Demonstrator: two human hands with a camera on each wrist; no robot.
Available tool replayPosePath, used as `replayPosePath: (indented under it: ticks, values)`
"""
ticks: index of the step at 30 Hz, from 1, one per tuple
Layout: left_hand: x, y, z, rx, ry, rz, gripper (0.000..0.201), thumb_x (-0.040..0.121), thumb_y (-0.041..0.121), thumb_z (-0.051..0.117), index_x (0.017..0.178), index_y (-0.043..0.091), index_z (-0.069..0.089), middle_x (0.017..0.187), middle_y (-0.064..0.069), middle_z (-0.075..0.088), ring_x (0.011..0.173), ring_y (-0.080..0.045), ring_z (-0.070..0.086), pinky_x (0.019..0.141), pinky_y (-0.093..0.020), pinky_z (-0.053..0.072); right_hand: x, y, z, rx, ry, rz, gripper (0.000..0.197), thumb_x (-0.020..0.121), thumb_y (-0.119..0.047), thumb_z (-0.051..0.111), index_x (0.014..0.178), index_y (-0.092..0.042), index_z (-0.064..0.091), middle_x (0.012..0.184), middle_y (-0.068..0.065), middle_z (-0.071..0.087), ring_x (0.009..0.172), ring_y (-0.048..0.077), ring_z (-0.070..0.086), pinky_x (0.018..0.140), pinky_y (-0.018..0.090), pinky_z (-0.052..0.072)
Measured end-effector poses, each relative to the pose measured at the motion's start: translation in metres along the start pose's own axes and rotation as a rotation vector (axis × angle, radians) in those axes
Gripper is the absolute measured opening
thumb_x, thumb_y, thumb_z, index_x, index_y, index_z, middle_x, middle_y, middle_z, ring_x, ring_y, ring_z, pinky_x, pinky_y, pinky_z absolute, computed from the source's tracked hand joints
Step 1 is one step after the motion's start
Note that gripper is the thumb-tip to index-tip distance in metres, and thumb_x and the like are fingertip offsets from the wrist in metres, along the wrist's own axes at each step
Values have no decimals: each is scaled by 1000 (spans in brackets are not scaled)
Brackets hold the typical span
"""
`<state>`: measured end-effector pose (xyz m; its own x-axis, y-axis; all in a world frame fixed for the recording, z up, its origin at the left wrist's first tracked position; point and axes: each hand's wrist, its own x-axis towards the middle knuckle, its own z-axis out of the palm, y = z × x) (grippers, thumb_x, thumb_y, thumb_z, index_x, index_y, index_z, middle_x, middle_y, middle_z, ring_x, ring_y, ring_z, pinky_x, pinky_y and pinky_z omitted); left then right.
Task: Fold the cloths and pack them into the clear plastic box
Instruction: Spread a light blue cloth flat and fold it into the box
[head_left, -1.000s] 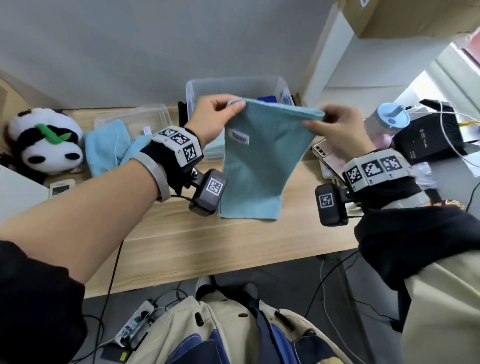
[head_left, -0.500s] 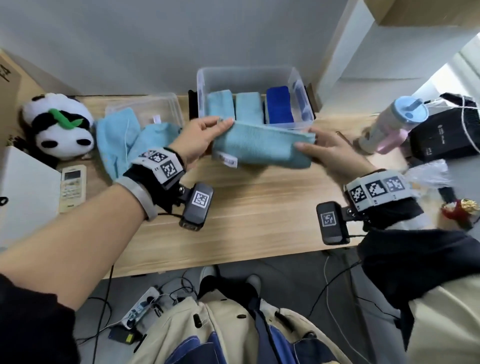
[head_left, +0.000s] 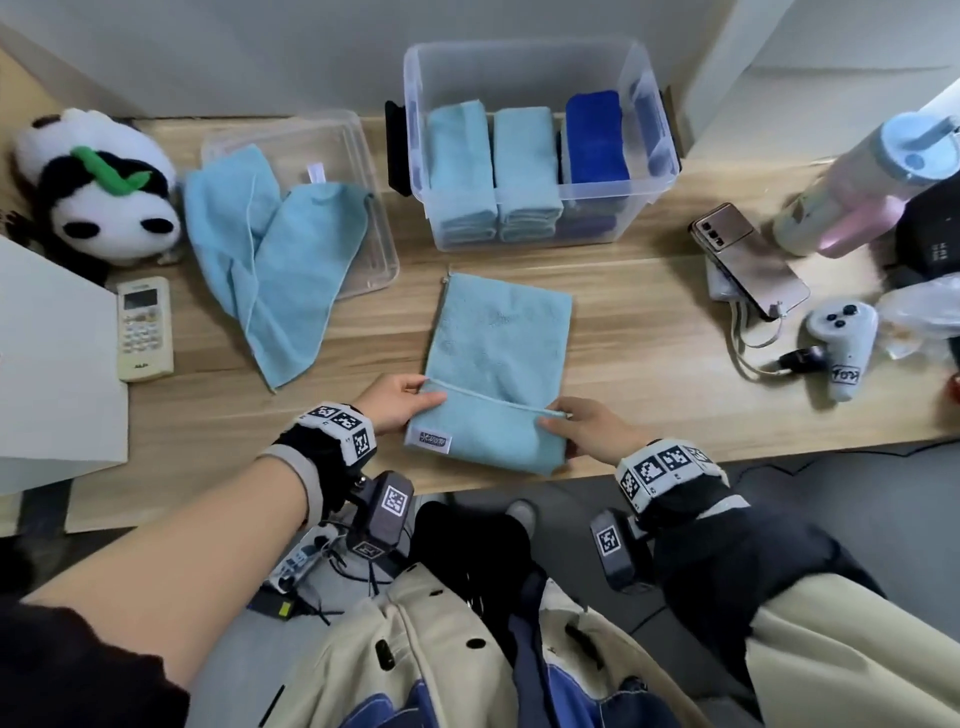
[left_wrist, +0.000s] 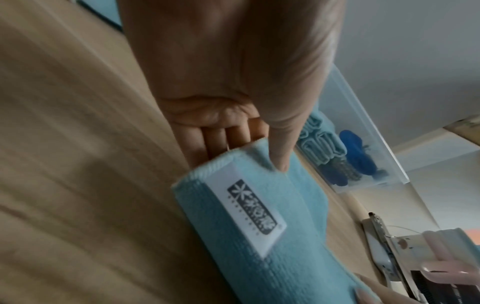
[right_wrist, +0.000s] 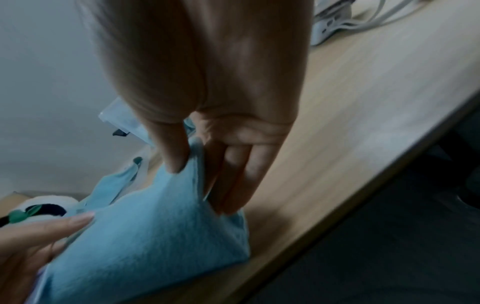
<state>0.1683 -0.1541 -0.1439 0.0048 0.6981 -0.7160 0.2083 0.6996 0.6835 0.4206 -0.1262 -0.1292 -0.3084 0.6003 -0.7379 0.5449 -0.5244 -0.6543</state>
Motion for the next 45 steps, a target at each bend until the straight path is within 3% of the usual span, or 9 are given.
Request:
replayPosePath:
  ticks: [6, 13, 16, 19, 22, 25, 33, 42, 45]
  values:
    - [3, -14, -1, 123, 50, -32, 31, 88, 5, 58, 118, -4, 58, 114, -17, 63, 71, -8, 58, 71, -12, 47, 9, 14, 13, -132, 107, 19, 27, 90, -23, 59, 98, 2, 63, 92, 20, 63, 89, 33, 61, 87, 50, 49]
    - [2, -16, 2, 174, 96, 43, 30, 91, 6, 55, 120, -3, 57, 107, -9, 61, 92, -17, 56, 75, -24, 47, 10, 8, 23, -382, 210, -1, 30, 92, -31, 54, 111, -9, 60, 109, 12, 64, 102, 27, 58, 82, 30, 41]
    - [5, -20, 0, 205, 115, 50, 25, 89, 8, 57, 112, -2, 60, 101, -11, 62, 92, -19, 57, 82, -31, 47, 10, 8, 28, -475, 226, 29, 32, 92, -31, 52, 111, -7, 59, 110, 13, 64, 103, 29, 58, 80, 29, 41]
    - [9, -24, -2, 253, 138, 59, 10, 88, 13, 60, 97, 8, 61, 99, -15, 66, 87, -29, 62, 74, -37, 48, 11, 7, 30, -502, 249, 39, 32, 93, -31, 50, 111, -6, 58, 109, 13, 64, 102, 30, 58, 76, 28, 38]
    - [12, -24, -2, 342, 139, 80, 6, 89, 19, 59, 89, 15, 55, 94, -12, 64, 74, -24, 55, 55, -24, 39, 12, 8, 33, -490, 291, 19, 30, 95, -30, 48, 111, -5, 55, 107, 14, 64, 101, 31, 58, 74, 28, 37]
    - [12, -23, -1, 395, 120, 113, 6, 91, 17, 56, 88, 13, 52, 79, -7, 58, 61, -20, 46, 51, -23, 33, 10, 9, 38, -528, 348, 2, 28, 95, -28, 47, 110, -7, 54, 105, 14, 64, 99, 31, 59, 73, 30, 38]
    - [18, -30, -2, 441, 144, 178, 9, 87, 19, 60, 83, 15, 53, 82, -8, 61, 74, -19, 50, 69, -27, 37, 10, 19, 47, -433, 448, -2, 24, 92, -31, 52, 106, -11, 54, 103, 15, 66, 97, 34, 60, 78, 35, 43]
    - [23, -28, -4, 449, 108, 156, 10, 87, 19, 61, 86, 16, 52, 81, -4, 57, 61, -19, 44, 52, -23, 35, 11, 23, 50, -483, 493, 44, 32, 90, -39, 54, 108, -12, 52, 101, 14, 66, 95, 33, 61, 78, 36, 47]
    - [26, -28, -6, 453, 99, 137, 13, 86, 20, 63, 88, 17, 51, 85, -4, 58, 68, -21, 49, 63, -26, 38, 8, 21, 41, -309, 581, 23, 33, 80, -36, 68, 93, -16, 47, 82, 2, 59, 80, 24, 56, 67, 28, 38]
